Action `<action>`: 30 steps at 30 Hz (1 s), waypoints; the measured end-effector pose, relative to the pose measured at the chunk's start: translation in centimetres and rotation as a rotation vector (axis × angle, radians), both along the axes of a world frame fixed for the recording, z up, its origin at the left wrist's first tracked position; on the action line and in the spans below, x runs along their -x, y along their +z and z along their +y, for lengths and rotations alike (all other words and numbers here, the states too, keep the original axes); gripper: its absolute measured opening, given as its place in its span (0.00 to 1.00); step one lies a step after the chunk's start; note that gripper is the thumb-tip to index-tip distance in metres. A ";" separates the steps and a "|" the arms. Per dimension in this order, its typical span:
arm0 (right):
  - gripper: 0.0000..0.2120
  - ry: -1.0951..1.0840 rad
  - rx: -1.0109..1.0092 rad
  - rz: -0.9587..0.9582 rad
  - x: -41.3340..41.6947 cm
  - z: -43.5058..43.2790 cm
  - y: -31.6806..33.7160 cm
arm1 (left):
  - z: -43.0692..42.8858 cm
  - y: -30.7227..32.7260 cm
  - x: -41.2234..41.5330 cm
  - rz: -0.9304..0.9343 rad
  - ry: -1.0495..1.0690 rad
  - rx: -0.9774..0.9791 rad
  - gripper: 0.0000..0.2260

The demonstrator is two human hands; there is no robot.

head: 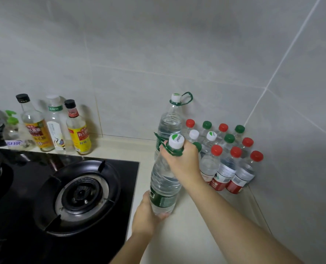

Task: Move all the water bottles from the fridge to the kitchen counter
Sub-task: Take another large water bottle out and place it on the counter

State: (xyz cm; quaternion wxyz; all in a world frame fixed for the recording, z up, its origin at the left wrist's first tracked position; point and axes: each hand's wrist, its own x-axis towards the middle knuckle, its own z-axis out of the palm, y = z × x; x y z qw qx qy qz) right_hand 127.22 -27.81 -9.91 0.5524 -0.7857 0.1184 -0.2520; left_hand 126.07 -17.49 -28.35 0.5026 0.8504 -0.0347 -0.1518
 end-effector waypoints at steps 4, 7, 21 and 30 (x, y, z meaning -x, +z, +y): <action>0.13 -0.017 0.027 0.000 -3.3 -1.3 0.0 | -1.3 0.1 -3.5 0.007 -0.018 -0.004 0.37; 0.13 -0.040 0.032 0.009 -5.3 -2.2 0.0 | -2.1 0.1 -5.9 -0.012 -0.034 -0.042 0.38; 0.10 -0.059 0.027 -0.032 -10.0 -4.8 -0.1 | -4.6 0.6 -10.9 -0.022 -0.100 -0.102 0.35; 0.08 -0.065 0.018 -0.030 -10.4 -5.0 -0.5 | -4.6 0.0 -10.9 -0.040 -0.109 -0.131 0.32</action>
